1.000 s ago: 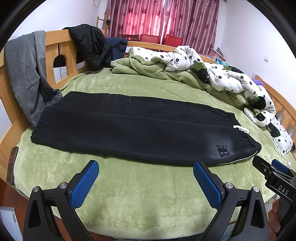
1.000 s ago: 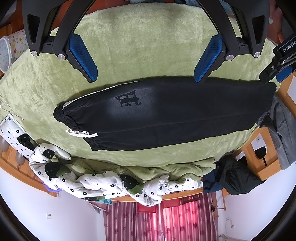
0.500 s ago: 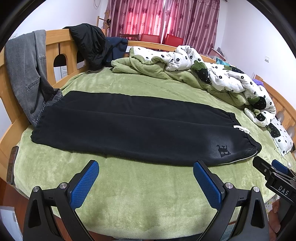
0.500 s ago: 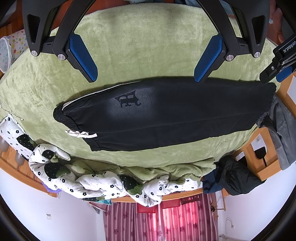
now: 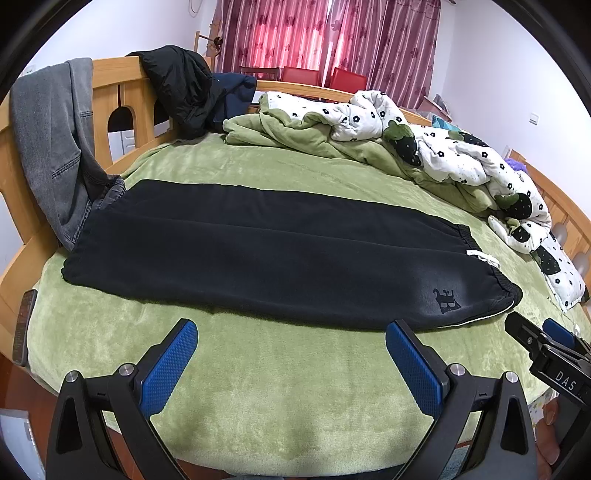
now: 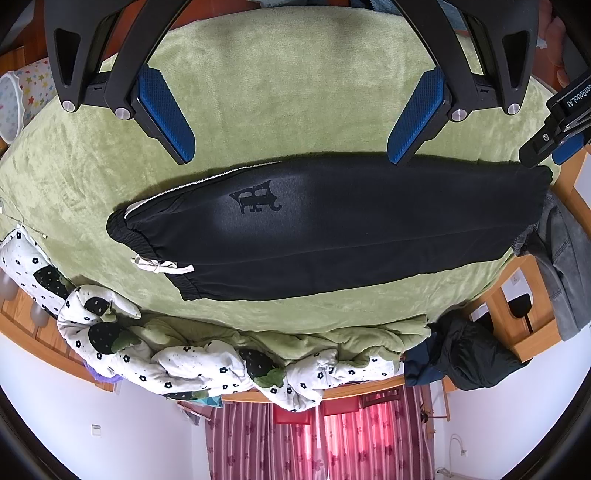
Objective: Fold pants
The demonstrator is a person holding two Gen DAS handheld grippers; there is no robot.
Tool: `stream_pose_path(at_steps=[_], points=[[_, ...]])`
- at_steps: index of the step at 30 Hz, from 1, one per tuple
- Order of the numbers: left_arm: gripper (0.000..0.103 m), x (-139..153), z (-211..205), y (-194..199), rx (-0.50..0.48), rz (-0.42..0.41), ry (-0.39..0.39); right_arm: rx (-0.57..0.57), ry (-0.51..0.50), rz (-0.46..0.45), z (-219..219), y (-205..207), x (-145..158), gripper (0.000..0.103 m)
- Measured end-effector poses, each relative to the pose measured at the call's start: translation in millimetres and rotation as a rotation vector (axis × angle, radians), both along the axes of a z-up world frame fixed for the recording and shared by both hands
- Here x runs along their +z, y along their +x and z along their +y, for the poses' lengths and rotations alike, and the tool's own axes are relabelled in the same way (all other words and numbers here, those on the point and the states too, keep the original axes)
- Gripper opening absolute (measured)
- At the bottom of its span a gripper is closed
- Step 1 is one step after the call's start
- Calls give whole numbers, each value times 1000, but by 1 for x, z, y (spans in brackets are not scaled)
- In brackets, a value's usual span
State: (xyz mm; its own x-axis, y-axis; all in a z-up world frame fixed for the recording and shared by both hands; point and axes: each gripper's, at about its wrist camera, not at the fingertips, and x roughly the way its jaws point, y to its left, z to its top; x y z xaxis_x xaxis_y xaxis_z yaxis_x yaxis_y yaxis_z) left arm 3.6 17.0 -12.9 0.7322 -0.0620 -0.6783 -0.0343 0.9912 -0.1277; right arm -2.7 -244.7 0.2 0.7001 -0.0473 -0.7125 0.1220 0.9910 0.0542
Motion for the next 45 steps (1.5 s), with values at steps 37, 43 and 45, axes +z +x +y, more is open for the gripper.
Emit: stream_pose_path(at_steps=[37, 43, 45], points=[[103, -49, 90, 59, 57, 153, -46, 12, 62, 36, -64, 58, -21, 102], [103, -96, 106, 69, 108, 231, -78, -42, 46, 115, -88, 79, -54, 102], [102, -114, 109, 71, 115, 273, -110, -57, 22, 129, -92, 79, -68, 101]])
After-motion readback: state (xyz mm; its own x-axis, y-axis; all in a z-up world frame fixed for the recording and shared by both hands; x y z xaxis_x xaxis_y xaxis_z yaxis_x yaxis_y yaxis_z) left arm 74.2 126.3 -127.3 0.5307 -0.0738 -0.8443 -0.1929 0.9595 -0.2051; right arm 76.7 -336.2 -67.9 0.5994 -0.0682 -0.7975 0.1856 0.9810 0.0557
